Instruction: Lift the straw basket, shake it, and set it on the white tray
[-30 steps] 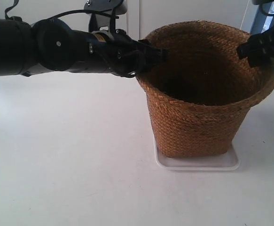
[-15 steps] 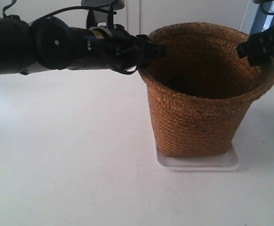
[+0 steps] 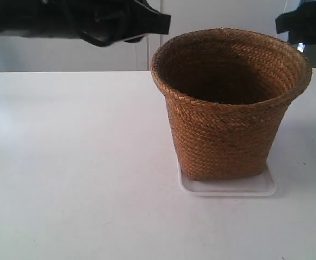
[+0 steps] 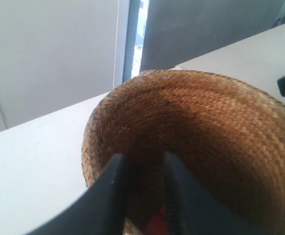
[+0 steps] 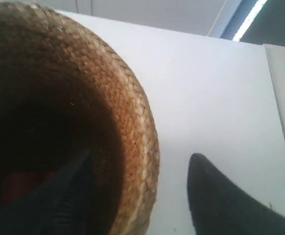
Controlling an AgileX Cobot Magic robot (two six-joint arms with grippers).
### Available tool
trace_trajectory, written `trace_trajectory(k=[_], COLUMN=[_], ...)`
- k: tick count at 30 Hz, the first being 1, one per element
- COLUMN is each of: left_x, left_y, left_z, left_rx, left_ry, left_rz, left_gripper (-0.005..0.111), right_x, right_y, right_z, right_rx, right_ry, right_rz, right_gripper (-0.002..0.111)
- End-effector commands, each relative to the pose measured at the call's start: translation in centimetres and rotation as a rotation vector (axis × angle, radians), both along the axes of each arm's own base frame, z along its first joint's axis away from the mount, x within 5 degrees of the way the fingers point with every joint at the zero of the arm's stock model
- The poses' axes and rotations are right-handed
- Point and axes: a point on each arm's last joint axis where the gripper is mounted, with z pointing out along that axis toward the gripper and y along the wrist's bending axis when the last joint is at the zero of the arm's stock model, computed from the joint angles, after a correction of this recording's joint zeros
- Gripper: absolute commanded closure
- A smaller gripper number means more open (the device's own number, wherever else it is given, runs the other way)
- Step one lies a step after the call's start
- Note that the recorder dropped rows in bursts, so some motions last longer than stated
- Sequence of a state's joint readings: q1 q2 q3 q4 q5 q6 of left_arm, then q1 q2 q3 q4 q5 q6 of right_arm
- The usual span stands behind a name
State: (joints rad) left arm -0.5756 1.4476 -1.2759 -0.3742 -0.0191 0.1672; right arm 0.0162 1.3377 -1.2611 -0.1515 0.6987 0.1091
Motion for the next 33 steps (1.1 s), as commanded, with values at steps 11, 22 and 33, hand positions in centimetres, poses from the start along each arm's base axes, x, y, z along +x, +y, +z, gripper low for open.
trace_trajectory(k=[11,22,33], left_x=[-17.9,-25.7,-24.5], left_y=[12.8,18.1,17.6], left_z=[5.5,-0.8,-2.9], left_rx=[0.009,-0.138,-0.152], left_ry=[-0.142,-0.247,-0.208], left_rz=[0.024,0.262,0.269], left_gripper=[0.106,0.107,0.107], right_x=[-7.3,-13.6,-14.5], right_y=[7.4,7.1,7.0], right_z=[4.7,0.5,-2.5], right_rx=[0.276,0.218,0.303], right_ry=[-0.336,-0.437,-0.300], right_rz=[0.410,0.488,0.449], right_gripper=[0.108,0.108,0.108])
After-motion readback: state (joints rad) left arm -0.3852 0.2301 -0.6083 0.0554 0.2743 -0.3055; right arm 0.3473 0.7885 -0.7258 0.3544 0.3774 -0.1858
